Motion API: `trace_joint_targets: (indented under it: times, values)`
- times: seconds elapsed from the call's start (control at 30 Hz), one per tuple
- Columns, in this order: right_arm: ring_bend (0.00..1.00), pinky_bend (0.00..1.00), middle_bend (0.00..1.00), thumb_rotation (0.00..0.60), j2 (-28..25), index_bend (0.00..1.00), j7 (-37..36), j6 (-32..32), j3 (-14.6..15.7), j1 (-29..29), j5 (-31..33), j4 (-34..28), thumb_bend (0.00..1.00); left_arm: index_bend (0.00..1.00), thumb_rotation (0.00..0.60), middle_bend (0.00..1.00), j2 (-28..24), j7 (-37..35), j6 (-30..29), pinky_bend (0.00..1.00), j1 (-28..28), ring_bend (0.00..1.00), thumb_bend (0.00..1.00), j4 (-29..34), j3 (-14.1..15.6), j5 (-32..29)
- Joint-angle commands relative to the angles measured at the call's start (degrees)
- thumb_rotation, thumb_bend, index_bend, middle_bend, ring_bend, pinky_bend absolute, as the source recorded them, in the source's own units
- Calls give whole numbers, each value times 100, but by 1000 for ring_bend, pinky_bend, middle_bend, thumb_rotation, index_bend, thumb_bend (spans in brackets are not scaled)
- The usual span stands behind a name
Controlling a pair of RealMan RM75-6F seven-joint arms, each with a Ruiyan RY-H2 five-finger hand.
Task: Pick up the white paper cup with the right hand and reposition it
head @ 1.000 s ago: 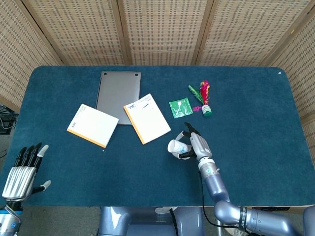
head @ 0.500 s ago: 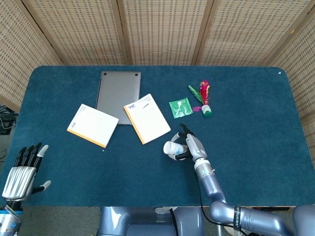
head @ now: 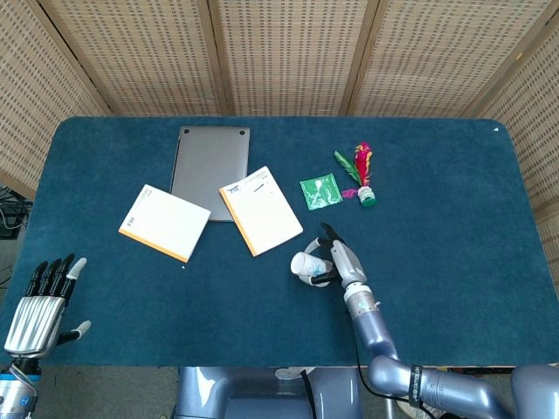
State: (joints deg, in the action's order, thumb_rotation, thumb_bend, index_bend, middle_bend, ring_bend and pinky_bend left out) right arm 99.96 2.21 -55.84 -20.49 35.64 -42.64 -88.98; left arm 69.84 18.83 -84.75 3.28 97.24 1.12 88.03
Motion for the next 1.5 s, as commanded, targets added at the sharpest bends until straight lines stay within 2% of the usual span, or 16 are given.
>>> trace_joint_targets:
  times: [0.03, 0.77, 1.03, 1.3, 1.5]
  values:
    - [0, 0, 0, 600, 17, 500, 36, -41, 22, 6, 5, 29, 264, 0, 600, 0, -1, 1, 0, 0, -1, 0, 137, 0, 1, 1]
    - [0, 0, 0, 600, -431, 451, 285, -488, 308, -322, -274, -152, 271, 0, 600, 0, 10, 55, 6, 0, 0, 0, 137, 25, 25, 39]
    - [0, 0, 0, 600, -703, 352, 401, -661, 421, -445, -561, -422, 272, 0, 600, 0, -2, 44, -7, 0, -7, 0, 138, 36, 28, 47]
    - [0, 0, 0, 600, -1078, 293, 463, -955, 610, -671, -1021, -826, 272, 0, 600, 0, -13, 13, -21, 0, -14, 0, 138, 31, 15, 31]
    - [0, 0, 0, 600, -1607, 262, 513, -1182, 877, -874, -1811, -1132, 259, 0, 600, 0, -14, -27, -17, 0, -10, 0, 137, 11, -16, -18]
